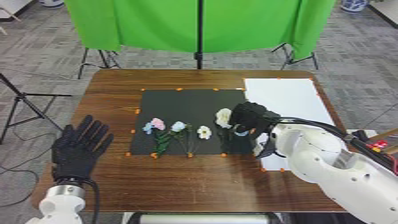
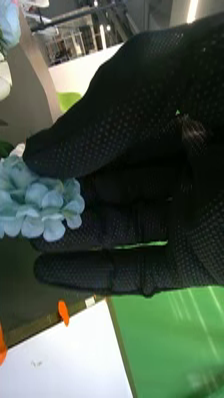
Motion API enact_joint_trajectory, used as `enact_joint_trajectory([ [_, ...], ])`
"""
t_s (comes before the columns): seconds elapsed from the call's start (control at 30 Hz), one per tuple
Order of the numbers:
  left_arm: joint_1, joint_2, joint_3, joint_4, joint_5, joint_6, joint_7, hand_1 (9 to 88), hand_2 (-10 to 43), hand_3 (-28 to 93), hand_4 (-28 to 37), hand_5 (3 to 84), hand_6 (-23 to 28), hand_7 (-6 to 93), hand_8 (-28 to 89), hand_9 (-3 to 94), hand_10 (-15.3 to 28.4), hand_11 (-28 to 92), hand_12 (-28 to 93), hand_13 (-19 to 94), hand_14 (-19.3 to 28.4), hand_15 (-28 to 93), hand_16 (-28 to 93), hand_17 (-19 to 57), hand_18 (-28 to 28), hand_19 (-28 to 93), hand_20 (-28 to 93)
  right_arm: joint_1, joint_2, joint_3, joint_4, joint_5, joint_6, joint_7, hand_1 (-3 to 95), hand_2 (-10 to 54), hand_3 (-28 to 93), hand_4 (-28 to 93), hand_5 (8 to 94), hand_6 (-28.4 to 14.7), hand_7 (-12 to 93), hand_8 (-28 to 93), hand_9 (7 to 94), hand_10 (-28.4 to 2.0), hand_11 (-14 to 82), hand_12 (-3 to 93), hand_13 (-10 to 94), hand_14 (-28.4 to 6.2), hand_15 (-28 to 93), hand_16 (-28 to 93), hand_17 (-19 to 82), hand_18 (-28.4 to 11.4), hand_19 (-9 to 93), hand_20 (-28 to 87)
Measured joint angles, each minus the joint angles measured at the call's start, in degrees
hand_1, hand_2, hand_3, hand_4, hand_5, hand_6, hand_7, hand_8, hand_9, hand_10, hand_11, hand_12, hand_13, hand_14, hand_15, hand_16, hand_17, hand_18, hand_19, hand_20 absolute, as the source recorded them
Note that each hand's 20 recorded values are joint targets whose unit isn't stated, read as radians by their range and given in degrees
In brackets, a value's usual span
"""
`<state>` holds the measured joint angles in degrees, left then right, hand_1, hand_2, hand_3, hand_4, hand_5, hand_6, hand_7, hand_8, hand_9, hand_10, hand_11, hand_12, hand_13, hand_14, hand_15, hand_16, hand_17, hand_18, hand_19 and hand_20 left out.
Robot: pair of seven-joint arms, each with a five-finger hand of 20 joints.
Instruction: Arrange flowers
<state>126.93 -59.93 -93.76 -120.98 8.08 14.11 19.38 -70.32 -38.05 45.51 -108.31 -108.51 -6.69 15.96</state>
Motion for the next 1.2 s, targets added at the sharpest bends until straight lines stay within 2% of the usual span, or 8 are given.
enact_joint_trajectory([
  [0.2,0.29,0.00,0.01,-0.11,-0.17,0.01,0.35,28.7,12.6,74,-28.3,46.1,6.0,18.6,-10,41.2,14.3,27,13,32,14.0,41,-5,-3.9,14.3,34,14,-0.38,0.29,0.80,-0.76,0.00,0.24,-0.06,60.7,-9.5,70,-28,58.7,2.8,23,-15,68.6,-10.2,11.6,40.1,58,-5.7,45,42,29,-19.4,66,33],
  [0.27,0.30,0.00,0.02,-0.12,-0.18,0.01,0.41,28.6,12.6,74,-28.3,46.1,6.0,18.5,-10,41.2,14.3,27,13,32,14.0,41,-5,-3.9,14.3,34,14,-0.65,0.28,1.45,-1.05,0.00,0.15,-0.13,60.0,-9.5,69,-28,58.7,2.8,22,-15,67.8,-10.2,13.3,34.6,58,-5.8,45,42,29,-19.6,67,34],
  [0.33,0.30,0.00,0.03,-0.12,-0.19,0.01,0.48,28.6,12.6,74,-28.3,46.1,6.0,18.4,-10,41.2,14.3,27,13,32,14.0,41,-5,-3.9,14.3,34,14,-0.84,0.28,1.96,-1.33,0.00,0.02,-0.24,58.5,-9.5,69,-28,57.8,2.5,21,-15,64.1,-11.0,18.2,23.7,58,-6.0,45,42,29,-19.9,67,34],
  [0.4,0.30,0.00,0.03,-0.12,-0.20,0.01,0.55,28.5,12.6,74,-28.3,46.0,6.1,18.3,-10,41.2,14.4,27,13,32,14.0,41,-5,-3.9,14.3,34,14,-1.03,0.29,2.36,-1.63,-0.11,-0.06,-0.42,56.8,-9.5,71,-28,57.0,2.2,21,-15,62.8,-11.1,18.8,20.7,57,-6.7,45,41,29,-20.1,67,34],
  [0.63,0.29,0.00,0.01,-0.12,-0.24,0.01,0.69,28.4,12.3,74,-28.3,46.0,6.3,18.3,-10,41.1,14.5,27,13,32,14.0,41,-5,-3.9,14.3,34,14,-1.78,0.26,3.59,-2.49,-0.20,-1.34,-0.91,53.0,-9.5,73,-28,56.3,1.6,20,-14,59.8,-11.4,17.4,18.9,55,-8.9,47,37,28,-20.4,67,33],
  [0.83,0.31,-0.08,0.00,-0.13,-0.24,0.01,0.72,28.4,12.3,74,-28.3,45.9,6.4,18.2,-10,41.1,14.5,27,13,32,14.0,41,-5,-3.9,14.3,34,14,-2.47,0.20,4.97,-3.09,-0.21,-4.74,-0.91,50.5,-9.5,76,-28,55.0,0.7,19,-14,57.5,-12.1,16.5,18.5,54,-10.4,49,33,27,-20.5,67,33],
  [1.03,0.30,-0.08,0.02,-0.13,-0.24,-0.01,0.69,28.3,12.3,74,-28.3,45.9,6.4,18.2,-10,41.1,14.5,27,13,32,14.0,41,-5,-3.9,14.3,34,14,-3.49,0.21,6.01,-3.44,-0.13,-4.64,-0.65,47.3,-9.4,78,-28,54.1,0.0,19,-14,55.7,-12.6,15.8,18.1,52,-12.2,52,26,26,-20.7,67,32],
  [1.2,-0.02,-0.03,0.04,-0.01,0.03,-0.03,0.58,28.2,12.3,74,-28.3,45.8,6.4,17.9,-10,41.0,14.6,27,13,32,14.1,41,-5,-3.8,14.3,33,14,-6.34,-0.27,10.49,-3.98,0.63,-1.87,-0.07,41.0,-2.4,78,-27,52.7,-0.9,18,-13,53.3,-13.7,13.9,17.5,50,-13.7,49,22,23,-20.4,61,28],
])
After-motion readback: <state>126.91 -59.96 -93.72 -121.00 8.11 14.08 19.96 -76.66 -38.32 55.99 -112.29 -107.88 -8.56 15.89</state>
